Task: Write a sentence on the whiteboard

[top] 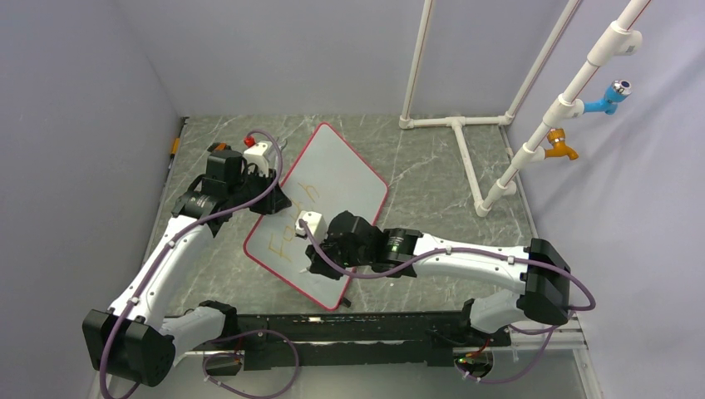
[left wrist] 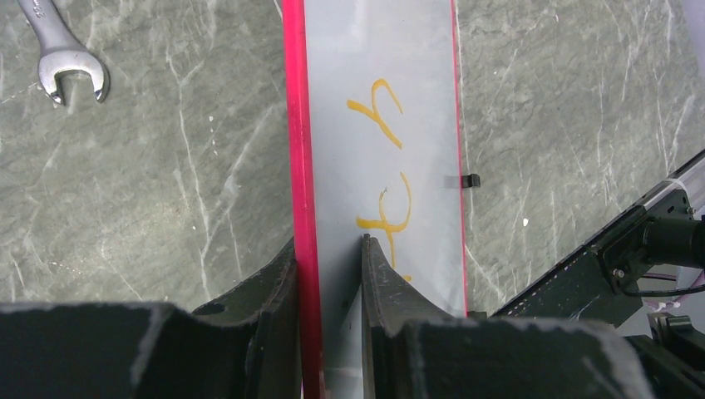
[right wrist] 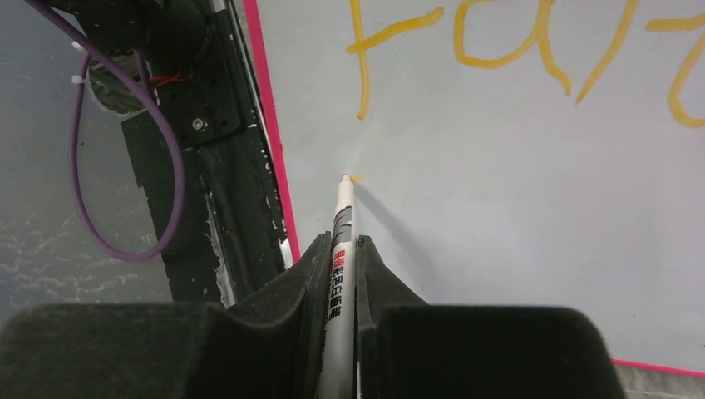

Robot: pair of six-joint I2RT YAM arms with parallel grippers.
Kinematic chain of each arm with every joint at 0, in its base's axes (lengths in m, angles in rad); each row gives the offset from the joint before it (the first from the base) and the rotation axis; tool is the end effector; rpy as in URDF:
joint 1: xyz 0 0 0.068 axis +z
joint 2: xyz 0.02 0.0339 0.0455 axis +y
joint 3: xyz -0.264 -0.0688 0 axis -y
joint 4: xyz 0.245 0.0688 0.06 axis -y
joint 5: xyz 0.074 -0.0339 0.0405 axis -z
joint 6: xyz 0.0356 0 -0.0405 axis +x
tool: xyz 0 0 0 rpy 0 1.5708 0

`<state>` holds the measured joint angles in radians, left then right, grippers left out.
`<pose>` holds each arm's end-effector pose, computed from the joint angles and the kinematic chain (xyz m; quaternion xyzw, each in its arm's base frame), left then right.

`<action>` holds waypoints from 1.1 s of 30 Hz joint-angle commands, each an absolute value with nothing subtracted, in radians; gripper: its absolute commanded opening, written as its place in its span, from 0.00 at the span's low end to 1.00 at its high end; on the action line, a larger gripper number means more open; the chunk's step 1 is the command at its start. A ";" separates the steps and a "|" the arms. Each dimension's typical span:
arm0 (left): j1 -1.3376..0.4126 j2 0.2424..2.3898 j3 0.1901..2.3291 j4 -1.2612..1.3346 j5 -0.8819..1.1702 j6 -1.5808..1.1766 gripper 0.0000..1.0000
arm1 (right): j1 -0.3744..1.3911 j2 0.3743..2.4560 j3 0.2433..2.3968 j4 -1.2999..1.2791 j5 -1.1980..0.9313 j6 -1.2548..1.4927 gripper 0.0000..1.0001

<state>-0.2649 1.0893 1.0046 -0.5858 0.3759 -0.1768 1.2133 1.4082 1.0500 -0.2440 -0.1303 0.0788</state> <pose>0.2194 -0.0731 0.3200 0.1202 0.8801 -0.2578 0.3802 0.1069 0.2993 0.2824 -0.5001 0.7285 0.3257 0.3363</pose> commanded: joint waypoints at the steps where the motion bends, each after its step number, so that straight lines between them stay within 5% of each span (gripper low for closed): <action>1: -0.261 1.078 1.021 -0.555 0.265 -0.028 0.00 | 1.232 1.419 1.081 -0.197 -0.138 0.066 0.00; 33: -0.261 1.076 1.018 -0.554 0.264 -0.028 0.00 | 1.261 1.405 1.044 -0.265 0.032 0.092 0.00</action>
